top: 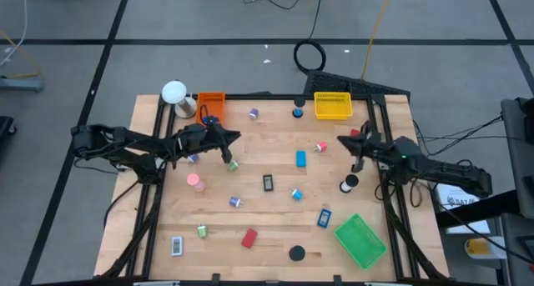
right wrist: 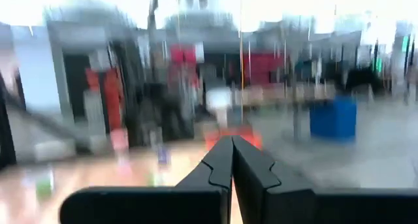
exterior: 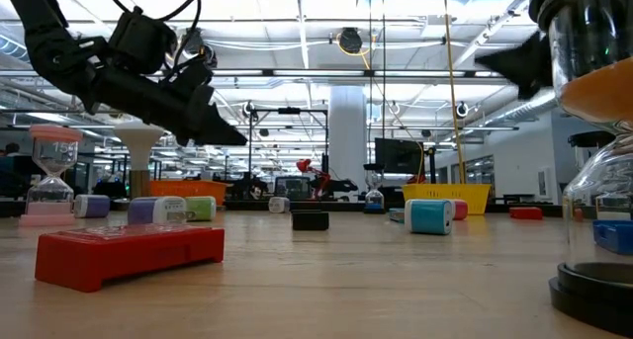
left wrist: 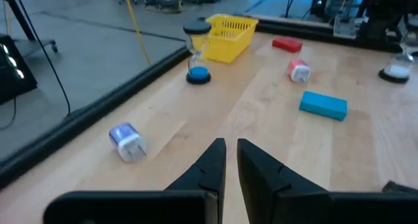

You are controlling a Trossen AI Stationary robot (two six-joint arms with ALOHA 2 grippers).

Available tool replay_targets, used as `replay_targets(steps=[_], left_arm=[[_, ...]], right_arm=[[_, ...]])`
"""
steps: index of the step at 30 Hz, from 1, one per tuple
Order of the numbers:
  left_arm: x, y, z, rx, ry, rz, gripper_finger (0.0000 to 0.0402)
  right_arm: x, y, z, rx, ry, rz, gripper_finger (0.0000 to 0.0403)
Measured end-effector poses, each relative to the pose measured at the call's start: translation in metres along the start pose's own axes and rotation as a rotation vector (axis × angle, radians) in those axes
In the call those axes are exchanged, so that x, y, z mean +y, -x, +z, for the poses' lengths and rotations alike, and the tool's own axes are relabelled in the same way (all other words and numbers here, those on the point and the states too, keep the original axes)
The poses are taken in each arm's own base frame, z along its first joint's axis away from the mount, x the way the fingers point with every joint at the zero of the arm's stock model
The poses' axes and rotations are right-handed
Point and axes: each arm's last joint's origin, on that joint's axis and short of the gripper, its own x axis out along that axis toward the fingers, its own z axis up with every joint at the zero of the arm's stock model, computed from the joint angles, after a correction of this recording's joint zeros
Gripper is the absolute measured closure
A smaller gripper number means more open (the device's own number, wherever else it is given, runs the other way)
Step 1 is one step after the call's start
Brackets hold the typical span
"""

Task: Pick & Place Office items
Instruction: Put the pink charger adapter into the green bin

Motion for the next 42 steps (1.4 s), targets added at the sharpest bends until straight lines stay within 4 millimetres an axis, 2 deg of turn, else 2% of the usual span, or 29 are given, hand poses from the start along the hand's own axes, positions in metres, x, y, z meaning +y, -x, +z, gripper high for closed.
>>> replay_targets(steps=[1,6,9,12,15,19,23,28,33,38,42], left_arm=[[0.0,0.0,0.0,-0.004,-0.014,0.001,0.036],[0.0,0.0,0.0,-0.001,-0.04,0.0,0.036],[0.0,0.0,0.003,-0.027,-0.041,0.001,0.036],[0.0,0.0,0.005,-0.05,-0.021,0.0,0.036],[0.0,0.0,0.005,-0.052,-0.017,-0.012,0.036],[0.0,0.0,0.003,-0.033,-0.018,-0.014,0.036],[0.0,0.0,0.003,-0.031,-0.028,-0.014,0.036],[0.0,0.0,0.002,-0.023,-0.038,-0.015,0.036],[-0.001,0.0,0.002,-0.023,-0.038,-0.017,0.036],[-0.001,0.0,0.002,-0.023,-0.042,-0.02,0.036],[-0.001,0.0,0.002,-0.023,-0.053,-0.02,0.036]], right_arm=[[-0.001,-0.002,-0.003,0.068,0.002,-0.029,0.0403],[-0.003,-0.023,0.009,0.223,0.015,-0.178,0.0403],[-0.001,-0.041,0.01,0.354,0.04,-0.179,0.0403],[0.001,-0.065,0.019,0.478,0.048,-0.187,0.0403],[0.002,-0.087,0.019,0.668,0.057,-0.201,0.0402],[0.005,-0.115,0.021,0.826,0.044,-0.223,0.0383],[0.009,-0.132,0.013,1.005,0.046,-0.231,0.0349],[0.011,-0.142,0.004,1.187,0.117,-0.219,0.0296],[0.012,-0.147,-0.013,1.303,0.233,-0.112,0.0238],[0.01,-0.15,-0.027,1.368,0.358,-0.045,0.0187],[0.01,-0.152,-0.032,1.384,0.449,0.009,0.0163]])
